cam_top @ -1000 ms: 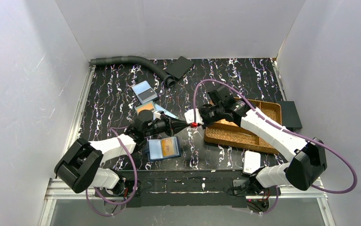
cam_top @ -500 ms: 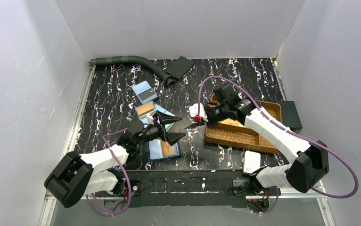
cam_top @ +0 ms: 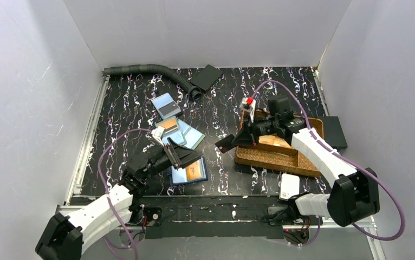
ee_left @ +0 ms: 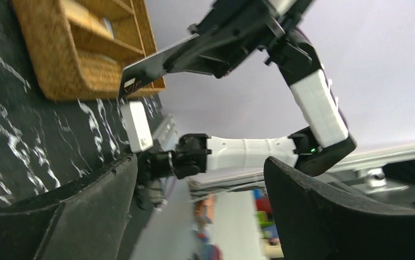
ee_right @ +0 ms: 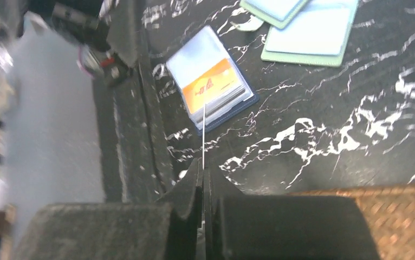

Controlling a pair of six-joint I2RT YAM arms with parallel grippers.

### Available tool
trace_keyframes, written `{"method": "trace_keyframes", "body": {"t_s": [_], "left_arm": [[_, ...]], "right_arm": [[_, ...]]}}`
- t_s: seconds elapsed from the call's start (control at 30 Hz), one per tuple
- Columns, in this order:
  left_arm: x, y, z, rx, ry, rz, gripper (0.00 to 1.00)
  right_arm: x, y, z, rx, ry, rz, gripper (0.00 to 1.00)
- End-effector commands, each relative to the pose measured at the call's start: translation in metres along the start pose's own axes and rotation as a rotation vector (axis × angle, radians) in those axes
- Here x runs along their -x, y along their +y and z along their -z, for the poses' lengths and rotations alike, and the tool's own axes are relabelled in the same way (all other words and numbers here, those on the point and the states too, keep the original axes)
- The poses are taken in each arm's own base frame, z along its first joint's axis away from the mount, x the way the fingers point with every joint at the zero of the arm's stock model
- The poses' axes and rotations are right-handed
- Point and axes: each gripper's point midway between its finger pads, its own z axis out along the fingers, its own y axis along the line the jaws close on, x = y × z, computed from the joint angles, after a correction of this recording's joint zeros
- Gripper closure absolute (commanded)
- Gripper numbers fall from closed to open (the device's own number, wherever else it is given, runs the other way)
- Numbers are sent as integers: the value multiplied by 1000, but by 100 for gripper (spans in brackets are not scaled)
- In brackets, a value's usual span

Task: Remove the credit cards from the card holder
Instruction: Remove the credit card from the card holder.

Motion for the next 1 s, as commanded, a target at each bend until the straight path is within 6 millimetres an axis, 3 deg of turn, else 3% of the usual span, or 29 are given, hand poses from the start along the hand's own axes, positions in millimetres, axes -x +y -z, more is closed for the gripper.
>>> {"method": "trace_keyframes", "body": {"t_s": [0.0,0.13,0.33,0.57,0.97], "left_arm": [[10,-6,7,-46,-74,-364,12],[20,-12,4,-44,-122,-432,2],[28,-3,-12,17,-113,-365,2],[20,-9,-31,-19,-21,-345,2],[14,-17,-57,-49,-22,-277,2]], "right_arm": [[41,1,13,56,-187,-352,99],[48,-5,17,44,-224,-458,99],[60,-13,30,58,-337,-543,99],[62,-21,52,11,-459,-599,99],[65,-15,61,36,-533,-721,99]]}}
